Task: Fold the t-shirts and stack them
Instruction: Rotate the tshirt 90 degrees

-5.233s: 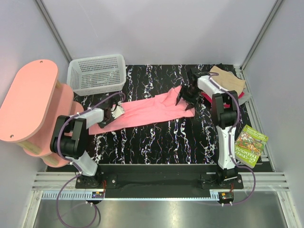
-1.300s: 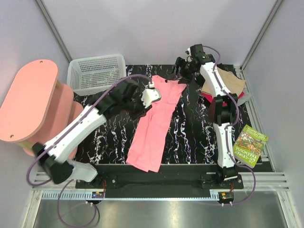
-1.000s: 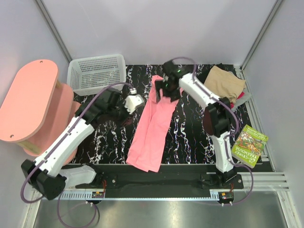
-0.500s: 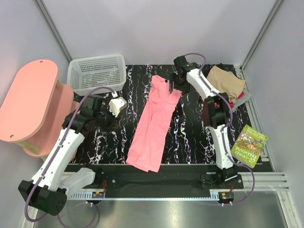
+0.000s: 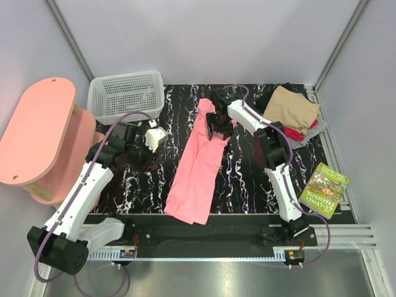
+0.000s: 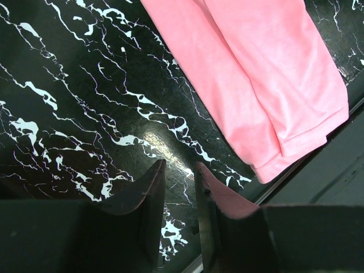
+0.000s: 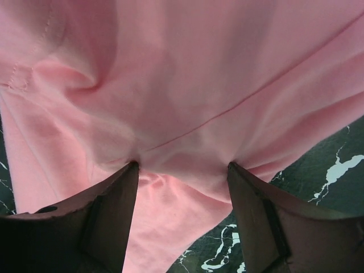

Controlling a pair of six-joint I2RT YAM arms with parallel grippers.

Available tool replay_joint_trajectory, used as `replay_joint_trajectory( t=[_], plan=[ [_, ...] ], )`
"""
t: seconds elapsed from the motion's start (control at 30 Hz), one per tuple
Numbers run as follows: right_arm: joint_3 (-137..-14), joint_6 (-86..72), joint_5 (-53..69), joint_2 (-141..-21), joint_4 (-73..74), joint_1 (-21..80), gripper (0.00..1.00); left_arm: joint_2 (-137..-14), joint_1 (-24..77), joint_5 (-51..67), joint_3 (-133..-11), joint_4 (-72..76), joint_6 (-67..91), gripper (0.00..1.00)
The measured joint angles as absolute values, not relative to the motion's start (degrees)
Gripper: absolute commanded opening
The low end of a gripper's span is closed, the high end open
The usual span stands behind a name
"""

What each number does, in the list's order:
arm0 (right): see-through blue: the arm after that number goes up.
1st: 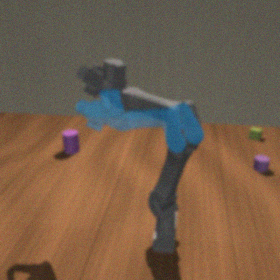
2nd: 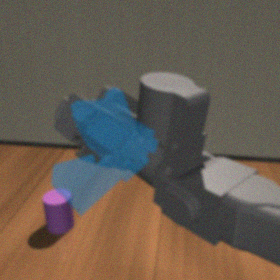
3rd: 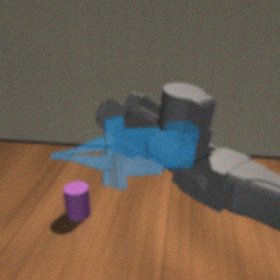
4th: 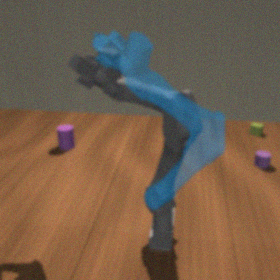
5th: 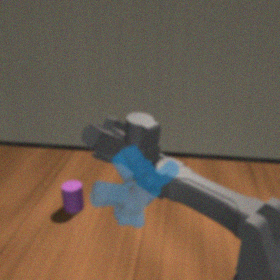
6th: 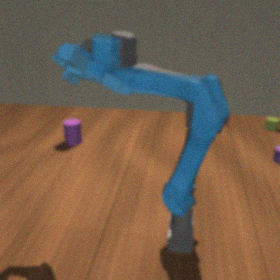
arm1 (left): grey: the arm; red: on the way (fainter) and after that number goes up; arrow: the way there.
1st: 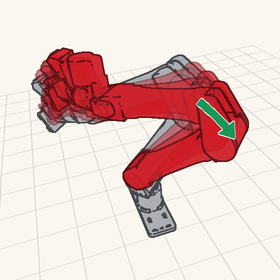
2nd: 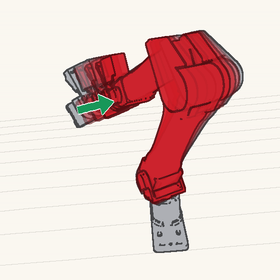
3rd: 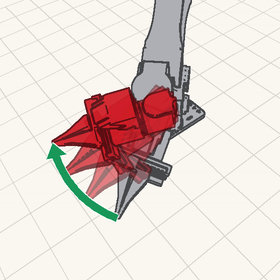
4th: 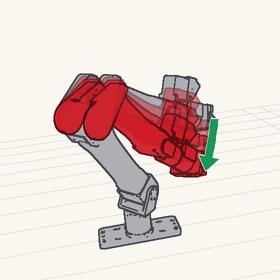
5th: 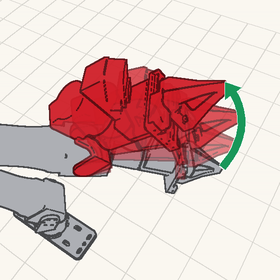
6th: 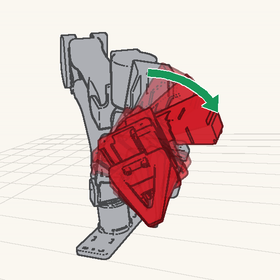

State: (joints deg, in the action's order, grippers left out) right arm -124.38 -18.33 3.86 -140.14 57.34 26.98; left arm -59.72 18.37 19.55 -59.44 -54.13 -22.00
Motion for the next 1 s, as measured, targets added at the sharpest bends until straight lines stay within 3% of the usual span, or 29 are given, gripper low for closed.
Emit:
replay_joint_trajectory(
  t=[0.23,0.63,0.77,1.0],
  plan=[
    [-126.6,-18.7,4.1,-141.9,57.3,26.9,0.72,-59.2,18.4,19.4,-59.4,-54.2,-22.2,0.31],
    [-155.1,-19.5,9.6,-157.6,60.5,21.2,0.72,-56.6,18.4,18.1,-58.3,-54.5,-22.9,0.31],
    [-156.4,-19.8,14.3,-158.8,58.1,18.4,0.73,-56.6,18.4,17.7,-57.7,-54.4,-23.0,0.31],
    [-156.9,-19.7,21.0,-159.3,56.2,17.2,0.82,-56.6,18.4,16.6,-57.3,-54.3,-23.1,0.32]
  ],
)
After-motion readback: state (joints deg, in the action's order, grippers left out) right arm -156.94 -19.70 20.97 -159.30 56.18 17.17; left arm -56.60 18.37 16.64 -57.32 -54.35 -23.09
